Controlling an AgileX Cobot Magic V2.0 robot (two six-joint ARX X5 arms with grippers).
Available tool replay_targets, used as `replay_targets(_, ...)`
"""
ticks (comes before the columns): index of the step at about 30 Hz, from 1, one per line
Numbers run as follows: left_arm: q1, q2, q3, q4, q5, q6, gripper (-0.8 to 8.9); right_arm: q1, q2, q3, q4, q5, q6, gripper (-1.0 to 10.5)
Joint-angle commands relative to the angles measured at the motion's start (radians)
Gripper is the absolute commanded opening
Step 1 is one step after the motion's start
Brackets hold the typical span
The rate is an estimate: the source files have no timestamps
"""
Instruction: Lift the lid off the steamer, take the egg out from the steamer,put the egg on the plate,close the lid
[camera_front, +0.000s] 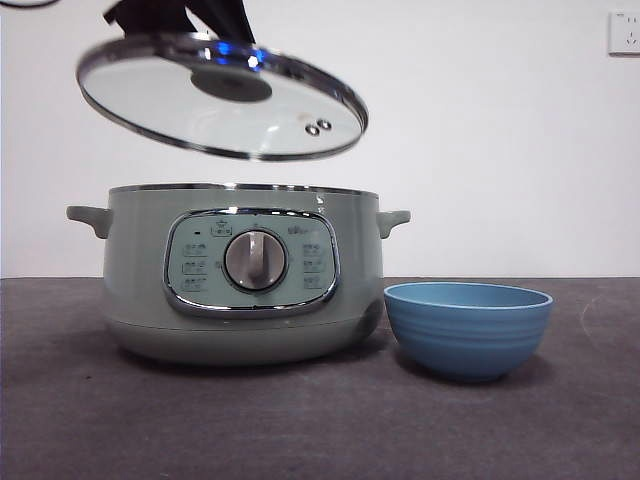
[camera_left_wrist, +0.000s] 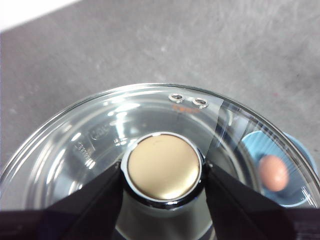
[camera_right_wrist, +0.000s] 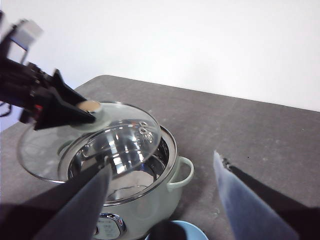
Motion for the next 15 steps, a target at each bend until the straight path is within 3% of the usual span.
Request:
replay_targets(1, -0.003, 0.014, 0.014, 0.066, 0.008, 0.012, -0.07, 0.001, 0.000, -0.002, -0.005, 0.005, 0.011, 3.5)
replay_targets(15, -0.002, 0.091, 0.014, 0.105, -0.011, 0.012, -0.07, 0.001, 0.001, -0.002, -0.026, 0.004, 0.010, 3.5)
